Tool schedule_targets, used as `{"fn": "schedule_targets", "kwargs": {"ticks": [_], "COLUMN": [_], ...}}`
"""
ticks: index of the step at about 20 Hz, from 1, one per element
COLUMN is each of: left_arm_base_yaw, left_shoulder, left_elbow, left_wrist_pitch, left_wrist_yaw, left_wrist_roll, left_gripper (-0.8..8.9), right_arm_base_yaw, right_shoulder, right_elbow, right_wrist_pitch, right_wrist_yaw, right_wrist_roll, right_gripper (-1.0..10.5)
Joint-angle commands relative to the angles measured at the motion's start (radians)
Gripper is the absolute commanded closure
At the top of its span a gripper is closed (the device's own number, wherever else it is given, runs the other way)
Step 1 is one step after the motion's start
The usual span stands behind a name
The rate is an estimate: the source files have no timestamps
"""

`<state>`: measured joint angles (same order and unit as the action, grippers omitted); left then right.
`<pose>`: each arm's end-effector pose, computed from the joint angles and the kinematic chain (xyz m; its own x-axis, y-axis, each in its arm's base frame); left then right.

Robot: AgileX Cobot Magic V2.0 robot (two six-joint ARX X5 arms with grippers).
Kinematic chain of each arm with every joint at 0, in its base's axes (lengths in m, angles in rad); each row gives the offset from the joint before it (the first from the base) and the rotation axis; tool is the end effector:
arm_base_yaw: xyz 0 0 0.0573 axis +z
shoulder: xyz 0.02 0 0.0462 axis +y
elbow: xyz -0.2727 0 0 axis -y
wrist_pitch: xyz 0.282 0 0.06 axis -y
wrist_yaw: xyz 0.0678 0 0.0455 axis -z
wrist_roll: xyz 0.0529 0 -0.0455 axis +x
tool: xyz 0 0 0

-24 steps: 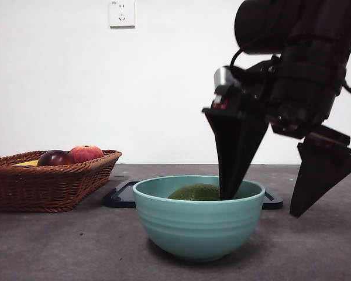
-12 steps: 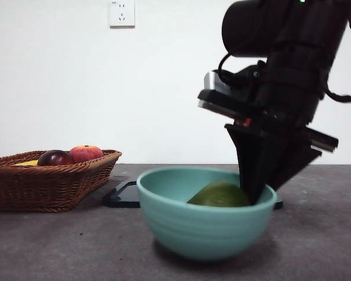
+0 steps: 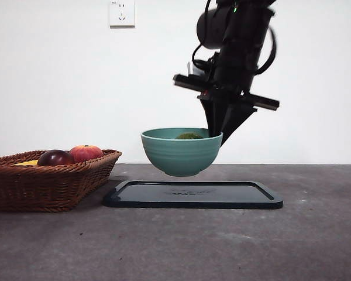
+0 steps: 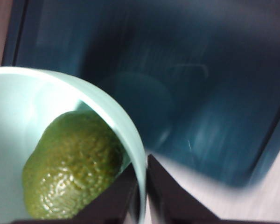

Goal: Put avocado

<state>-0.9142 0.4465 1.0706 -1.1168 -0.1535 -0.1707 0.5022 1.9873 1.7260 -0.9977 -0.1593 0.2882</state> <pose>0.0513 -0.0534 0.3779 0.6526 -0.5963 -0.4674 0.6413 0.7633 -0.0784 0.3948 0.2264 0.2238 0.1891 0.2848 -0.9397 -0.2594 0.9375 0.2319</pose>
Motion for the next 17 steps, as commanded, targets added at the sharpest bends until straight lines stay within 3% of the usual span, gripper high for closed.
{"fn": "schedule_targets", "kwargs": {"ticks": [1, 9, 12, 17], "left_arm_base_yaw": [-0.008, -0.008, -0.008, -0.008], "left_shoulder": [0.003, 0.003, 0.003, 0.003], "left_elbow": [0.008, 0.008, 0.008, 0.008], "left_wrist_pitch": [0.016, 0.017, 0.017, 0.016], "left_wrist_yaw": [-0.002, -0.002, -0.001, -0.001], "left_wrist_roll": [-0.003, -0.002, -0.004, -0.003], "left_gripper": [2.53, 2.53, 2.53, 2.53], "right_arm_base_yaw": [-0.016, -0.052, -0.052, -0.071], "right_shoulder": [0.103, 0.228, 0.228, 0.168], "right_elbow": [0.118, 0.168, 0.168, 0.269], "right_wrist_pitch": [-0.006, -0.006, -0.005, -0.07], "right_wrist_yaw": [-0.008, -0.007, -0.002, 0.01], "right_wrist_roll": [-0.009, -0.008, -0.008, -0.03], "right_gripper": [9.4, 9.2, 7.8, 4.6]}}
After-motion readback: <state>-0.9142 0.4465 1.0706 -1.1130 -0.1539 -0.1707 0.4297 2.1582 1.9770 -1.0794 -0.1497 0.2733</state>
